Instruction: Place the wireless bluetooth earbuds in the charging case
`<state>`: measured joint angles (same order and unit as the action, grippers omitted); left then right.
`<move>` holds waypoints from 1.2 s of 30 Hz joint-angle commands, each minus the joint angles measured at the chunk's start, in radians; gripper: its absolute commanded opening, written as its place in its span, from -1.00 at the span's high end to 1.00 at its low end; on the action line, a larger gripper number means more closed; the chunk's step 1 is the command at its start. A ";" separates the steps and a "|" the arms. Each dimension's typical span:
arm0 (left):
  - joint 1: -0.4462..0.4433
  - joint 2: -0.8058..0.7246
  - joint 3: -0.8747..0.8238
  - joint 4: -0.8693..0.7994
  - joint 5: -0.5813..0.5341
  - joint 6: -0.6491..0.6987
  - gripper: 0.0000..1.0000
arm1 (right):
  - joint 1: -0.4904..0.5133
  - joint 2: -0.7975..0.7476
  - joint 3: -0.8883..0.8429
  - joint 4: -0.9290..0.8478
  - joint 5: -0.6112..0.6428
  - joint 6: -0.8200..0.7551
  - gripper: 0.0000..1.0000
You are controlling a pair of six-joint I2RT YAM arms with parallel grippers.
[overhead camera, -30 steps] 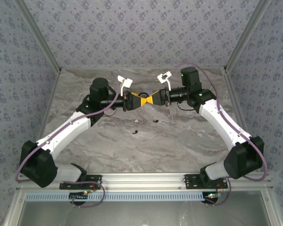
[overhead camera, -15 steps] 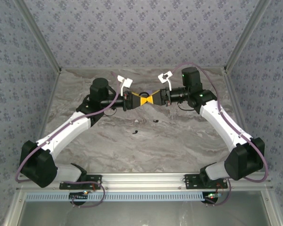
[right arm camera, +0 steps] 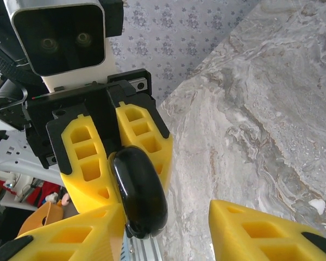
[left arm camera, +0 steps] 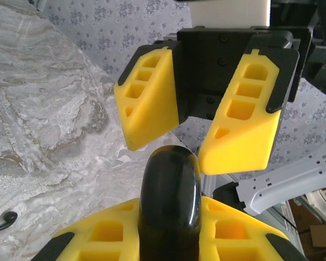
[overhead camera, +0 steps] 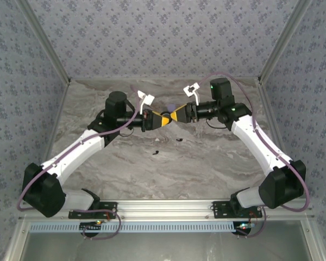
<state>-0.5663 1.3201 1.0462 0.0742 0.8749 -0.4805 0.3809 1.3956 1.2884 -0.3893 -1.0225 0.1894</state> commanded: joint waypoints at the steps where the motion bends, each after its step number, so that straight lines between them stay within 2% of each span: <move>1: -0.010 -0.028 0.031 -0.014 0.035 0.035 0.69 | 0.024 0.013 0.059 -0.066 -0.027 -0.061 0.06; 10: -0.015 -0.027 0.034 -0.025 0.029 0.040 0.69 | 0.055 0.043 0.081 -0.100 -0.043 -0.088 0.21; 15: -0.014 -0.024 0.038 -0.025 0.026 0.040 0.67 | 0.057 0.043 0.079 -0.102 -0.043 -0.087 0.47; 16: -0.015 -0.025 0.038 -0.025 0.020 0.039 0.64 | 0.057 0.042 0.079 -0.096 -0.040 -0.082 0.52; 20: -0.014 -0.036 0.031 -0.016 -0.010 0.026 0.31 | 0.048 0.018 0.057 -0.023 -0.014 -0.022 0.64; 23: -0.014 -0.052 0.010 0.011 -0.033 0.006 0.17 | 0.039 -0.003 0.038 0.026 -0.007 0.022 0.65; 26: -0.015 -0.069 -0.018 0.070 -0.050 -0.029 0.12 | 0.038 -0.012 0.027 0.052 -0.016 0.046 0.65; 32: -0.019 -0.090 -0.073 0.184 -0.085 -0.090 0.14 | 0.038 -0.024 0.008 0.096 -0.018 0.086 0.66; 36: -0.027 -0.081 -0.079 0.203 -0.086 -0.102 0.14 | 0.037 -0.036 -0.007 0.126 -0.012 0.109 0.66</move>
<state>-0.5812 1.2507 0.9680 0.2077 0.7959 -0.5594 0.4213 1.3918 1.2934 -0.3073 -1.0325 0.2604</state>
